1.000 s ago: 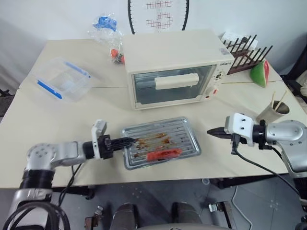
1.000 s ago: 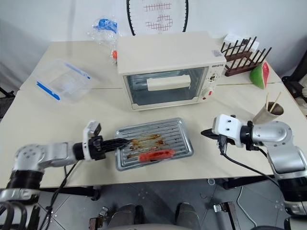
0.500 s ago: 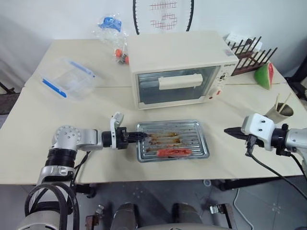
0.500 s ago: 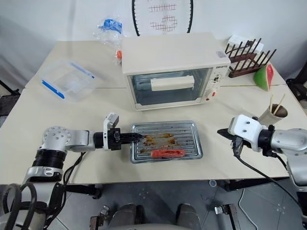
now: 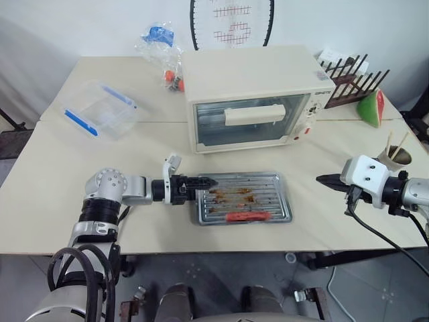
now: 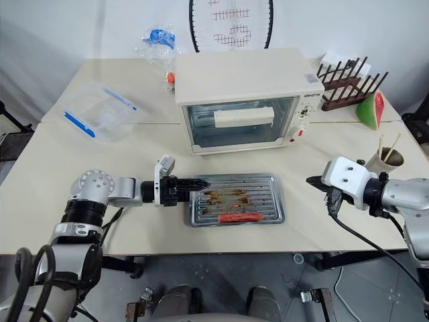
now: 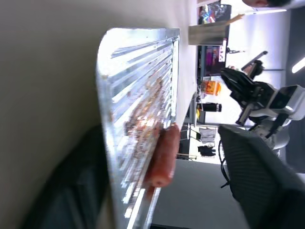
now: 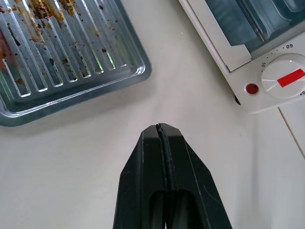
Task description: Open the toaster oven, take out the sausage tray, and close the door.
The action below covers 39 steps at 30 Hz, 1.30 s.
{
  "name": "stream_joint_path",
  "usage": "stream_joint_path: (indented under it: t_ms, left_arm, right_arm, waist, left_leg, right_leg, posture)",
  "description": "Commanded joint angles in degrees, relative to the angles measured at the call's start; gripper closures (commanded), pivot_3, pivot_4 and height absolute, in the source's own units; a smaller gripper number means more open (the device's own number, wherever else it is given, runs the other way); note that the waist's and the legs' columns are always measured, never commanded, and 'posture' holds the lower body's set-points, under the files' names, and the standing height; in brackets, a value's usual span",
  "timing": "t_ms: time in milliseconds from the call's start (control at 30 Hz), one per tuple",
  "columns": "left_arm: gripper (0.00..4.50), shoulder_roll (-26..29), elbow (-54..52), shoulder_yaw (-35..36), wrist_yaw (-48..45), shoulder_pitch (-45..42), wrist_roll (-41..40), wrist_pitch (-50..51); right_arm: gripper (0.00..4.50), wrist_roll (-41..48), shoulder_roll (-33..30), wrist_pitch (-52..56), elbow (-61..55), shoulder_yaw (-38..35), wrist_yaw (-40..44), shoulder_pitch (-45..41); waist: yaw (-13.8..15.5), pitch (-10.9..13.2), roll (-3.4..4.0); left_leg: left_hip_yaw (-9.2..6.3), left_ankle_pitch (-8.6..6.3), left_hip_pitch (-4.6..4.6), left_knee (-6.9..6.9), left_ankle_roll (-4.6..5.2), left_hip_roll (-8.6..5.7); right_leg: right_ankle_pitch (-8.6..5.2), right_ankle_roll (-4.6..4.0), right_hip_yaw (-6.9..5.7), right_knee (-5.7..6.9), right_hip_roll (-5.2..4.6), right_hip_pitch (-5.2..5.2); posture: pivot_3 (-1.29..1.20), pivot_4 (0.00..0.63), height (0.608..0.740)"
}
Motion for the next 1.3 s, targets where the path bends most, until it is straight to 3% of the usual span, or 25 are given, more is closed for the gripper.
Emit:
stream_joint_path:
  t_ms: [33,233,367,467,633,700,900,967,1033,1300]
  left_arm:
    - [0.04,2.9,0.9,-0.2,-0.1,1.2,6.0,-1.1]
    - [0.04,9.9,-4.8,-2.1,-5.1,3.3,7.8,0.4]
    - [0.04,15.6,-8.9,-5.5,-10.9,4.7,11.1,-3.8]
    - [0.00,19.8,-13.7,-7.6,-17.9,6.2,15.8,-15.7]
    - [0.00,17.9,-18.6,3.3,-34.0,13.8,21.0,-55.6]
    - [0.00,20.3,-18.7,2.2,-41.6,16.6,23.8,-62.1]
    - [0.00,22.8,-13.8,0.6,-50.7,20.4,30.6,-75.7]
    - [0.00,23.5,-7.0,0.5,-56.4,22.5,33.7,-85.7]
    - [0.00,23.3,-3.3,0.8,-57.4,23.1,34.7,-88.0]
    - [0.00,21.8,-0.1,1.3,-54.1,21.5,36.7,-89.3]
  right_arm:
    - [4.50,2.1,-1.4,1.2,-2.2,-1.7,0.2,-1.0]
    - [4.50,3.5,-1.2,1.7,-1.0,-0.5,1.3,-1.8]
    - [4.50,5.0,-0.5,0.2,1.2,0.7,4.0,-3.3]
    - [3.94,9.0,-1.1,-1.0,3.8,0.9,10.6,-3.9]
    - [2.53,9.8,-2.1,-7.4,15.2,1.8,18.6,-8.8]
    - [1.85,8.9,-2.4,-11.3,19.8,2.6,21.3,-10.8]
    - [0.04,5.9,-3.4,-19.1,28.9,4.9,25.0,-14.5]
    - [0.04,3.6,-4.2,-21.8,33.3,5.9,25.3,-15.0]
    - [0.04,2.4,-4.3,-23.5,36.5,6.3,24.7,-15.5]
    - [0.04,1.1,-3.7,-25.1,44.3,5.2,21.4,-16.9]
  waist:
    - [-0.3,0.0,0.00]
    - [-1.7,0.0,0.00]
    - [-2.1,0.0,-0.02]
    - [-2.1,0.0,-0.04]
    - [-1.8,0.1,-0.11]
    - [-1.7,0.1,-0.14]
    - [-1.7,0.1,-0.11]
    - [-1.8,0.1,-0.10]
    - [-2.0,0.1,-0.09]
    - [-1.8,0.2,-0.10]
  left_leg:
    - [0.00,0.00,0.02,0.00,0.00,0.00]
    - [0.03,0.01,0.05,-0.22,-0.02,0.04]
    - [0.14,0.02,0.07,-0.46,-0.03,0.03]
    - [0.23,0.03,0.05,-0.58,-0.05,0.03]
    - [0.50,0.02,-0.16,-0.54,-0.03,0.04]
    - [0.53,0.01,-0.20,-0.54,-0.01,0.05]
    - [0.59,-0.02,-0.19,-0.65,0.02,0.05]
    - [0.60,-0.02,-0.19,-0.66,0.02,0.06]
    - [0.70,-0.02,-0.15,-0.71,0.02,0.08]
    - [0.76,-0.03,-0.19,-0.59,0.04,0.12]
  right_leg:
    - [0.00,0.00,0.00,0.00,0.00,0.02]
    - [0.00,0.00,-0.01,0.02,0.02,-0.06]
    - [0.00,0.00,0.02,0.04,0.04,-0.10]
    - [0.00,0.00,0.09,0.03,0.05,-0.23]
    - [0.00,0.00,0.27,0.03,0.04,-0.56]
    - [0.00,0.00,0.26,0.01,0.04,-0.60]
    - [0.00,0.01,0.25,-0.03,0.04,-0.62]
    - [0.00,0.01,0.25,-0.02,0.04,-0.64]
    - [0.00,0.01,0.25,-0.01,0.04,-0.68]
    - [0.01,0.02,0.25,0.10,0.02,-0.75]
  posture:
    - [0.00,0.150,0.740]
    - [0.00,0.150,0.740]
    - [0.00,0.150,0.740]
    - [0.00,0.150,0.740]
    - [0.00,0.150,0.740]
    - [0.00,0.150,0.740]
    - [0.00,0.150,0.740]
    - [0.00,0.150,0.740]
    - [0.00,0.150,0.740]
    - [0.00,0.150,0.740]
